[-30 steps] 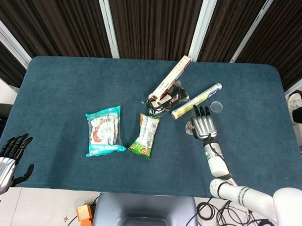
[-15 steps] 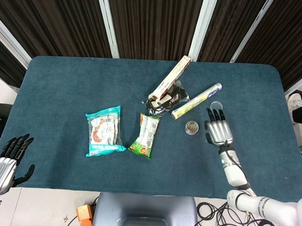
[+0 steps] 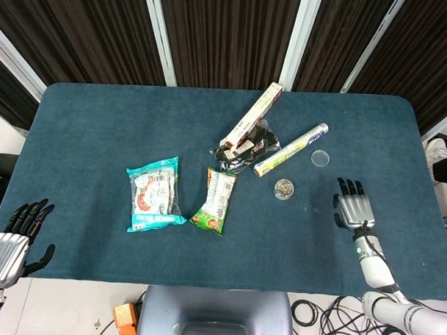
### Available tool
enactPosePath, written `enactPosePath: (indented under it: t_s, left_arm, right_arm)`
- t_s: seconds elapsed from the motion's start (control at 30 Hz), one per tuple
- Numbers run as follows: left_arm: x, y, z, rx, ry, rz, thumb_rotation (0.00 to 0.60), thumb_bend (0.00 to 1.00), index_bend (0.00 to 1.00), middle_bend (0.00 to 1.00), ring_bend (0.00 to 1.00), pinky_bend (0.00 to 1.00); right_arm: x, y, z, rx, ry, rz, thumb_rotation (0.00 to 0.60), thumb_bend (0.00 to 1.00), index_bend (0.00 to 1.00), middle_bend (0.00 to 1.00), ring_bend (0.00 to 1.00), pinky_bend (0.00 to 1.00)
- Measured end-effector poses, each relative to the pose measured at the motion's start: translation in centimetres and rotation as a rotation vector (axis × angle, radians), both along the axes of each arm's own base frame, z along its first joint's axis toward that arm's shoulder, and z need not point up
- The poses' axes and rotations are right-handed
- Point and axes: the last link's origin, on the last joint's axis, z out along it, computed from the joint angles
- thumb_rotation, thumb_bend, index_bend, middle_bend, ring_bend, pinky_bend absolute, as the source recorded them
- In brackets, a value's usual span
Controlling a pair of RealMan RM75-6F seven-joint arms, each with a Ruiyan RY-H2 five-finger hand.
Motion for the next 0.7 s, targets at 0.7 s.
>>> enactPosePath:
  t_s: [0.7]
  left_arm:
    - [-0.1, -0.3, 0.5, 0.015, -0.013, -0.004, 0.6, 0.43, 0.0, 0.01, 0.0, 0.06]
  right_arm:
    - [1.2, -0.7, -2.2, 0.027, -0.026, 0.019, 0.6, 0.34, 0.49, 0.02, 0.0, 0.0]
